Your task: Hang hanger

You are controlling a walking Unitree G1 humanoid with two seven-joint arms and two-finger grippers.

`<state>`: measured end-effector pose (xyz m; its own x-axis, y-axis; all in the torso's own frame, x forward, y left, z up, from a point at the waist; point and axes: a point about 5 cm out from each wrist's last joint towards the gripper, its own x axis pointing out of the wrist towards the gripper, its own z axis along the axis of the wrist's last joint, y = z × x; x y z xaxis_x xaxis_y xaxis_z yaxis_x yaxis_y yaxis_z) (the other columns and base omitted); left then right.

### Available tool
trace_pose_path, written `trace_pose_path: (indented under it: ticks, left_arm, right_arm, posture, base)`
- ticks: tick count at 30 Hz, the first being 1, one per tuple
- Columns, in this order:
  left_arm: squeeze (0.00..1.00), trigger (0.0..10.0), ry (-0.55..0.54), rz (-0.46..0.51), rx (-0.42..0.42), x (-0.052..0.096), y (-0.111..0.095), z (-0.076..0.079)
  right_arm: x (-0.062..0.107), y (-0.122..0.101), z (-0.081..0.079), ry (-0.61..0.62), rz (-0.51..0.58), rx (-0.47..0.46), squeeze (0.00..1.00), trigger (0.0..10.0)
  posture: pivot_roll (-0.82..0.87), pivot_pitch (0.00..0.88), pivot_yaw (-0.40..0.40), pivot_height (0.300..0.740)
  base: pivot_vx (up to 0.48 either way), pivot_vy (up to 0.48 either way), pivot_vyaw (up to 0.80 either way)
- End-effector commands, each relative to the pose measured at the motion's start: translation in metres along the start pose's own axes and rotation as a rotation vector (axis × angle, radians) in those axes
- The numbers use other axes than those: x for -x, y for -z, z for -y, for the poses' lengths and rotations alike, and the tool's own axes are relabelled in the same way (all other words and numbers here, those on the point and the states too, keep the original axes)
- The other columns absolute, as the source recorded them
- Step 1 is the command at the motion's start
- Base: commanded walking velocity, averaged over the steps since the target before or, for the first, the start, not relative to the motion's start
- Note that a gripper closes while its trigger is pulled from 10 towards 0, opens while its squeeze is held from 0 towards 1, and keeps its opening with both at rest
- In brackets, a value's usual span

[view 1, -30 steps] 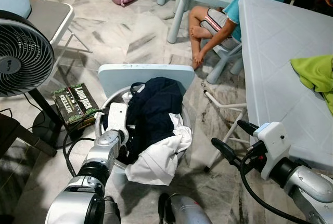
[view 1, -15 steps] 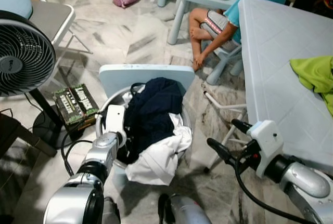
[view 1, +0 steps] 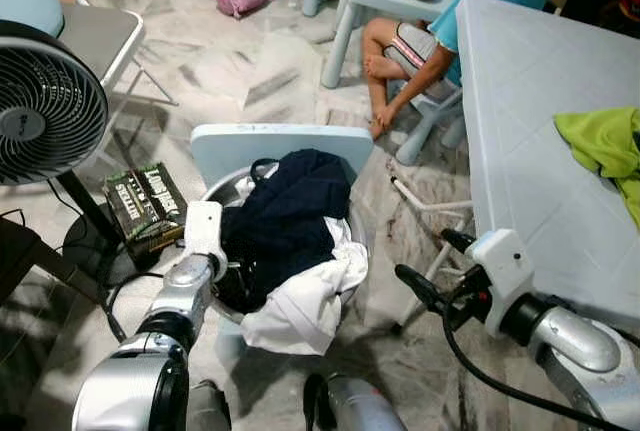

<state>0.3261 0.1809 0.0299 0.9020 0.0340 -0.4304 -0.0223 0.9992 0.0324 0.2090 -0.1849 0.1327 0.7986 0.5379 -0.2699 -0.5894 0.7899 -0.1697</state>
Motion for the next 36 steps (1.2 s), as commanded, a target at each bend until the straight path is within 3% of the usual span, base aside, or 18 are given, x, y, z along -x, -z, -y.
trace_pose_path:
  ticks: [1, 6, 10, 11, 12, 18, 23, 36]
  left_arm:
    - [0.0, 0.0, -0.012, 0.013, 0.018, -0.001, -0.002, 0.002]
    - [0.0, 0.0, -0.022, 0.048, 0.049, -0.001, -0.007, 0.002]
    - [0.0, 0.0, 0.024, 0.012, 0.028, 0.0, 0.001, 0.007]
    - [0.0, 4.2, 0.036, 0.013, 0.02, 0.0, 0.001, 0.008]
    - [1.0, 10.0, 0.065, 0.045, 0.003, 0.0, -0.003, 0.011]
    - [1.0, 10.0, 0.147, 0.11, -0.075, 0.0, -0.012, 0.027]
    - [1.0, 10.0, 0.17, 0.117, -0.064, 0.003, -0.009, 0.031]
    - [1.0, 10.0, 0.138, -0.009, -0.039, 0.005, 0.011, 0.014]
  right_arm:
    - [-0.001, 0.003, 0.001, 0.013, -0.007, 0.002, 0.0, 10.0]
    - [-0.005, 0.003, 0.001, 0.015, 0.003, 0.004, 0.0, 10.0]
    - [-0.009, 0.003, 0.0, 0.02, 0.011, 0.007, 0.0, 10.0]
    - [-0.009, 0.003, 0.0, 0.021, 0.013, 0.008, 0.0, 10.0]
    - [-0.009, 0.003, 0.0, 0.022, 0.014, 0.012, 0.0, 10.0]
    - [-0.007, 0.001, 0.003, 0.048, 0.027, 0.033, 0.0, 10.0]
    - [-0.007, 0.001, 0.005, 0.063, 0.026, 0.038, 0.0, 10.0]
    - [-0.004, 0.004, 0.004, 0.059, 0.006, 0.044, 0.0, 10.0]
  posture:
    - [-0.23, 0.136, -0.153, 0.74]
    - [-0.22, 0.132, -0.151, 0.74]
    - [-0.22, 0.129, -0.146, 0.74]
    - [-0.22, 0.129, -0.145, 0.74]
    - [-0.22, 0.129, -0.145, 0.74]
    - [-0.23, 0.141, -0.143, 0.74]
    - [-0.22, 0.157, -0.147, 0.74]
    - [-0.23, 0.176, -0.157, 0.74]
  base:
    - [0.0, 0.0, 0.0]
    - [0.0, 0.0, 0.0]
    - [0.0, 0.0, 0.0]
    - [0.0, 0.0, 0.0]
    - [0.0, 0.0, 0.0]
    - [0.0, 0.0, 0.0]
    - [0.0, 0.0, 0.0]
    - [0.0, 0.0, 0.0]
